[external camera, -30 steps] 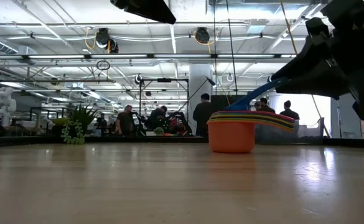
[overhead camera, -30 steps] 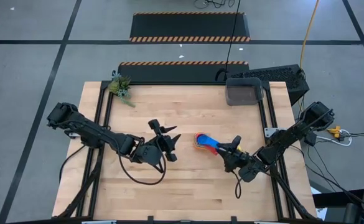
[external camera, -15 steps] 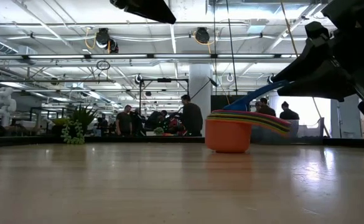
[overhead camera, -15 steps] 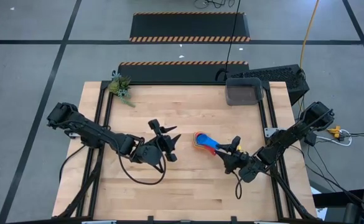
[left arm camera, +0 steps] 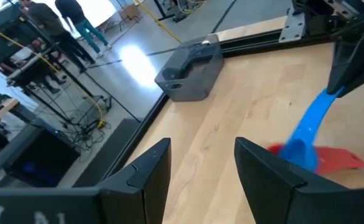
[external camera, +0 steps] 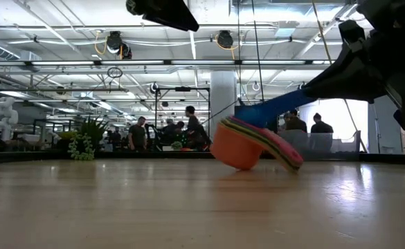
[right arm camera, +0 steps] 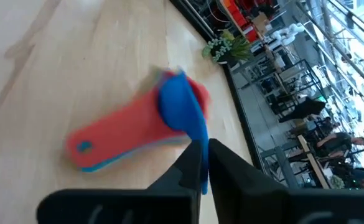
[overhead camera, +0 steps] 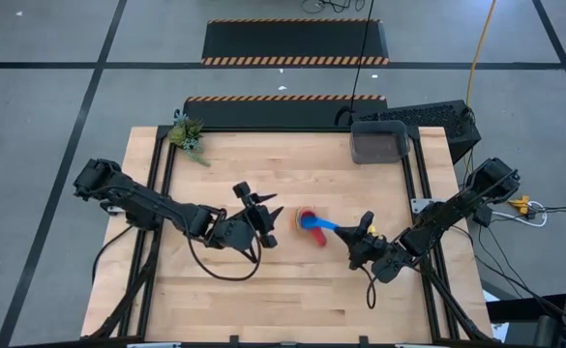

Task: Nest measuring cups in basket
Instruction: Stack the blue measuring cup on top of the light red measuring cup

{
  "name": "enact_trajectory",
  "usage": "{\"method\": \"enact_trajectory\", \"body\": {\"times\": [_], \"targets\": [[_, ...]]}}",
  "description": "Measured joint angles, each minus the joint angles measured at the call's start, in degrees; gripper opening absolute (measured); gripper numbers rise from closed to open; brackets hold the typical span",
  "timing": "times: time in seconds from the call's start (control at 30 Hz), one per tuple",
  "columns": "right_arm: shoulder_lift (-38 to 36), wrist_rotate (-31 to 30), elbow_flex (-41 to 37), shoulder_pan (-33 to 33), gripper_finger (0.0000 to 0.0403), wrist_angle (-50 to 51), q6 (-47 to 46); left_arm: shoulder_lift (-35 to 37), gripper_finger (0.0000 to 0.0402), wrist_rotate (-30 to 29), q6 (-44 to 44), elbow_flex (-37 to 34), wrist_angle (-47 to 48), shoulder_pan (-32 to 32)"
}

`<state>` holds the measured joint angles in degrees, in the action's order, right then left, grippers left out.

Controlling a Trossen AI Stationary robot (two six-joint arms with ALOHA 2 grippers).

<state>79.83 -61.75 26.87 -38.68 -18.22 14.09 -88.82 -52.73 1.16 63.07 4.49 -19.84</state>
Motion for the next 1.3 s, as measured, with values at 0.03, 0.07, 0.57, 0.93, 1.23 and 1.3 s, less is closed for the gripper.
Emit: {"method": "enact_trajectory", "body": {"times": [0.03,0.07,0.57,0.93,1.23,1.3], "targets": [[0.01,-0.11,0.00,0.01,0.0011,-0.30,0.32,0.00,0.0179,0.11,0.01,0.00,0.00,-0.03],[0.00,-0.71,0.00,0.00,0.0012,-0.54,0.71,0.00,0.0179,0.18,0.01,0.00,0.00,-0.04],[0.00,-2.69,0.00,0.11,0.0001,-5.61,6.58,0.00,0.0179,2.32,-1.55,-0.27,-0.22,0.90],[0.02,-2.56,0.00,0.11,0.0001,-12.60,14.21,-0.29,0.0178,12.73,-8.40,-1.01,-0.86,1.24],[-1.27,-5.94,0.00,-1.51,0.0000,-15.88,19.65,-10.70,0.0105,14.27,-8.58,-1.03,-13.85,-8.17],[-2.00,-7.05,-0.07,-2.27,0.0000,-15.58,19.72,-14.09,0.0086,14.23,-8.37,-1.03,-19.55,-10.05]]}}
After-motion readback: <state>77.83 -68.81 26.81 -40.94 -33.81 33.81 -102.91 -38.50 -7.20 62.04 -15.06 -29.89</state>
